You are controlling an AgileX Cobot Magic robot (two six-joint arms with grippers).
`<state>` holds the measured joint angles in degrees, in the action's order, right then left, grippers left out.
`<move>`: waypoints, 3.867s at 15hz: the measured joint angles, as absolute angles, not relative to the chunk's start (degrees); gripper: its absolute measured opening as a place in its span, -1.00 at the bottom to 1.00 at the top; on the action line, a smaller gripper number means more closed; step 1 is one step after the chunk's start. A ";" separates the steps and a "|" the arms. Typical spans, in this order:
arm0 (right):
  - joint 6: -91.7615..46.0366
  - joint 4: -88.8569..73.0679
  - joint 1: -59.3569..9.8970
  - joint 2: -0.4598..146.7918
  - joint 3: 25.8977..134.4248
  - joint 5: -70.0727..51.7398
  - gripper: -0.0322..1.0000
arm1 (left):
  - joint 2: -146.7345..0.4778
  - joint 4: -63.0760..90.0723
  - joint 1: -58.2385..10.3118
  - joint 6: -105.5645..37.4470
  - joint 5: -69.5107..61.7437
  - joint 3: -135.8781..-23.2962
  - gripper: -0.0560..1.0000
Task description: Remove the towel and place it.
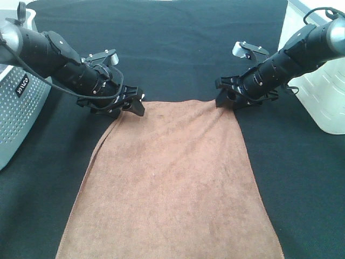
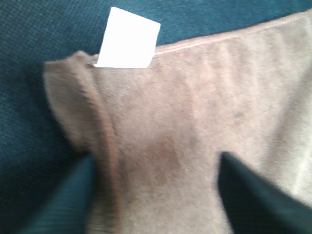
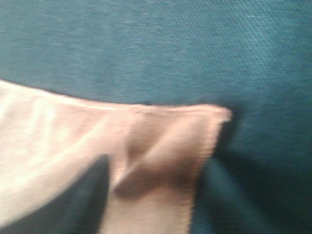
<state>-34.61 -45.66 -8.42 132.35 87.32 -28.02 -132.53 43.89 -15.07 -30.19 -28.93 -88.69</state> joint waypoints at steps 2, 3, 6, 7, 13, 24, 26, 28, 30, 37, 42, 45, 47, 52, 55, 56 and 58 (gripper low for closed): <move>-34.26 -43.95 -8.42 132.75 87.32 -26.93 -0.32 | -132.70 43.32 -15.07 -29.97 -28.65 -88.58 -0.13; -34.21 -43.49 -8.42 132.81 87.32 -26.41 -0.51 | -132.93 42.69 -15.13 -29.97 -28.65 -88.58 -0.45; -34.15 -43.14 -8.48 132.87 87.32 -26.36 -0.91 | -133.10 40.74 -15.18 -29.97 -28.25 -88.58 -0.89; -34.15 -43.14 -8.48 132.87 87.32 -26.36 -0.91 | -133.10 40.68 -15.18 -29.91 -28.13 -88.58 -0.89; -34.15 -45.03 -8.48 132.93 87.26 -25.32 -0.91 | -131.84 38.73 -15.18 -29.85 -23.84 -88.35 -0.89; -34.21 -44.12 -8.59 131.38 96.20 -18.96 -0.91 | -131.21 35.64 -15.18 -29.91 -15.07 -94.88 -0.89; -34.21 -42.91 -8.59 131.44 99.29 -18.51 -0.91 | -131.09 34.95 -15.18 -29.91 -12.95 -97.46 -0.89; -34.21 -42.80 -8.59 131.61 101.93 -17.65 -0.91 | -131.09 33.80 -15.18 -29.91 -10.94 -99.12 -0.89; -34.21 -42.80 -8.59 132.47 104.34 -16.33 -0.91 | -131.09 32.03 -15.18 -29.97 -7.73 -100.27 -0.89; -34.21 -42.80 -8.65 132.87 105.20 -11.52 -0.91 | -131.21 30.77 -15.18 -29.97 -1.43 -100.50 -0.89; -34.21 -42.80 -8.94 135.45 106.23 -10.43 -0.91 | -132.93 30.65 -15.18 -29.97 0.52 -100.55 -0.89; -34.21 -42.80 -9.00 139.17 110.58 -10.43 -0.91 | -135.56 30.42 -15.18 -29.97 3.67 -100.55 -0.89; -34.21 -42.80 -9.00 140.89 111.44 -10.43 -0.91 | -137.22 30.42 -15.30 -29.97 5.50 -100.90 -0.89; -34.26 -42.80 -9.00 144.39 112.36 -10.14 -0.91 | -143.35 30.42 -15.36 -29.28 6.25 -106.11 -0.89; -34.26 -42.97 -9.00 147.25 115.45 -10.08 -0.91 | -146.10 30.42 -15.36 -28.30 6.99 -108.12 -0.89; -34.26 -43.32 -9.00 147.99 116.54 -10.14 -0.91 | -147.02 30.42 -15.36 -28.25 6.99 -108.69 -0.89; -34.26 -43.37 -9.00 149.20 117.97 -10.43 -0.91 | -148.11 30.42 -15.36 -27.67 7.05 -109.61 -0.89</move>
